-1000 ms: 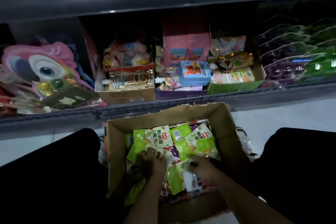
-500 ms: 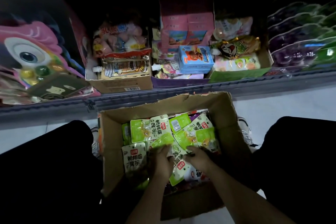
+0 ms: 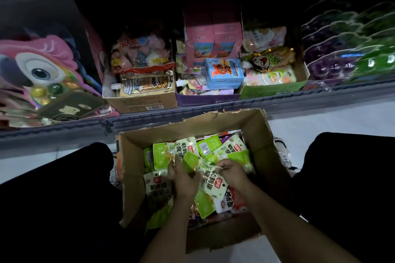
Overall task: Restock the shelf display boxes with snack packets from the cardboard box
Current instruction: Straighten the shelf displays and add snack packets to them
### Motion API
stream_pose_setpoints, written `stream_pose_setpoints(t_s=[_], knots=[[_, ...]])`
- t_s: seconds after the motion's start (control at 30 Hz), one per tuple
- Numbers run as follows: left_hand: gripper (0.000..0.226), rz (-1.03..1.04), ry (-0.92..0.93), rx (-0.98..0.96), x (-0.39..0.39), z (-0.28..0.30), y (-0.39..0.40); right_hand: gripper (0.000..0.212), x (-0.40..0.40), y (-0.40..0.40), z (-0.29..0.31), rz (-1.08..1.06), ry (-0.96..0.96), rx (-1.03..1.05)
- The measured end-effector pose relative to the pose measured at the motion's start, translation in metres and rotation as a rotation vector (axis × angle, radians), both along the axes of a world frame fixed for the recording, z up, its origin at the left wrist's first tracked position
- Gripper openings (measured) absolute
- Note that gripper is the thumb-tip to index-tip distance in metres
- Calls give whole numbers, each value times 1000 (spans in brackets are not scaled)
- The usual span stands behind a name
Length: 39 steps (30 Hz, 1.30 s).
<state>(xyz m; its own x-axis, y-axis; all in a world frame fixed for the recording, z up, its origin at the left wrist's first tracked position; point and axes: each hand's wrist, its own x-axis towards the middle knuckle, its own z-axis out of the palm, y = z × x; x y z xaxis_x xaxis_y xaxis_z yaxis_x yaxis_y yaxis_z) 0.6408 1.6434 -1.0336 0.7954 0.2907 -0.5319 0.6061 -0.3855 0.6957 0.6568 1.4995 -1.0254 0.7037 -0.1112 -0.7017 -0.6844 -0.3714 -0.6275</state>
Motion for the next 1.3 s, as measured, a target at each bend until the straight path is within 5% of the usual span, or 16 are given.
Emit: stream_pose_setpoints(t_s=[0.17,0.33,0.57,0.77,1.0,1.3], knots=[[91,-241,-62,194,20,42,-2,22,15,-17,41,112,-142,-58],[47,-543,-135,333,40,100,-6,8,32,-37,106,389,-273,-104],[38,-711,-106,-66,61,191,-18,8,50,-53,224,501,-466,-165],[16,-635,-284,-209,73,284,-24,26,66,-62,319,402,-655,-191],[6,-441,-425,-303,93,374,-24,21,86,-83,408,331,-737,-102],[10,-332,-646,-370,138,451,-40,20,118,-83,443,130,-869,149]])
